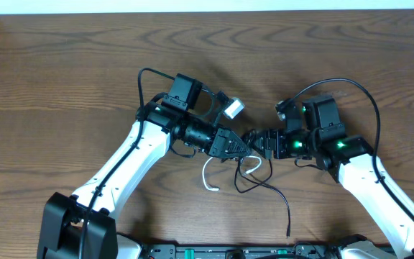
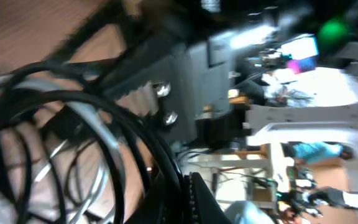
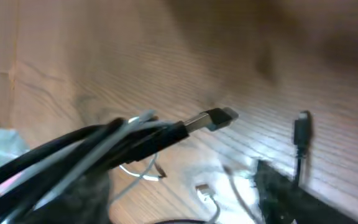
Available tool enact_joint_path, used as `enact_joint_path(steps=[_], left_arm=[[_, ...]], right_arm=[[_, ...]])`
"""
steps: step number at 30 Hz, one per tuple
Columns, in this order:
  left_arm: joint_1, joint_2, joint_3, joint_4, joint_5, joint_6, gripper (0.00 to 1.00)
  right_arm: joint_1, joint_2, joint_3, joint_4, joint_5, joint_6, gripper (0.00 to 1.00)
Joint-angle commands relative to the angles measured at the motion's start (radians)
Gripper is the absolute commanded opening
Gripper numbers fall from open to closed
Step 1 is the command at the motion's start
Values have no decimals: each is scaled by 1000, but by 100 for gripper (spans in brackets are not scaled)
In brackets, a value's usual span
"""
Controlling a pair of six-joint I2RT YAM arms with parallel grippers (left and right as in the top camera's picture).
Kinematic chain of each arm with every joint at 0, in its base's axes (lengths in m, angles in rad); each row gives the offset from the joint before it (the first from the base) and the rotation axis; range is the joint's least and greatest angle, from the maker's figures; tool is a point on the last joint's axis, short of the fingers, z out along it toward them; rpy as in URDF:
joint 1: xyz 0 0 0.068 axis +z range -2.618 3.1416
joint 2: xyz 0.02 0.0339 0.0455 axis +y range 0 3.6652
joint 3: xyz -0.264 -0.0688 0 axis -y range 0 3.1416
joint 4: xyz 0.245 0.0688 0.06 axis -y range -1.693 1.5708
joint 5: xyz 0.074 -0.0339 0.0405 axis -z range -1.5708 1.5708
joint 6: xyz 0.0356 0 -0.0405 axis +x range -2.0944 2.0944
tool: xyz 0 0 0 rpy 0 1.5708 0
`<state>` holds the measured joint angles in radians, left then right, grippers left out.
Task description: Untangle cables
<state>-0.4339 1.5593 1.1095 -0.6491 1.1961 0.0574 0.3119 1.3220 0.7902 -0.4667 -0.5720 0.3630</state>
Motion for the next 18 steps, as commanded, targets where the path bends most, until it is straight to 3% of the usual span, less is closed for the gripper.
enact_joint_path(steps=[1, 2, 4, 6, 10, 13, 18], left_arm=[[0, -11, 7, -37, -262, 21, 7], [0, -11, 7, -53, -321, 21, 11], [0, -11, 7, -79, -414, 21, 45], [0, -11, 7, -99, -483, 21, 67], [0, -11, 7, -109, -622, 21, 73], [0, -11, 7, -98, -705, 21, 74], [0, -8, 7, -34, -711, 21, 74]], right_arm=[[10, 2, 8, -50, 148, 0, 61], [10, 2, 8, -72, 191, 7, 61], [10, 2, 8, -106, 249, 10, 59], [10, 2, 8, -142, 311, 32, 60], [10, 2, 8, -162, 327, 32, 69], [10, 2, 8, -161, 327, 32, 70], [10, 2, 8, -161, 327, 32, 69]])
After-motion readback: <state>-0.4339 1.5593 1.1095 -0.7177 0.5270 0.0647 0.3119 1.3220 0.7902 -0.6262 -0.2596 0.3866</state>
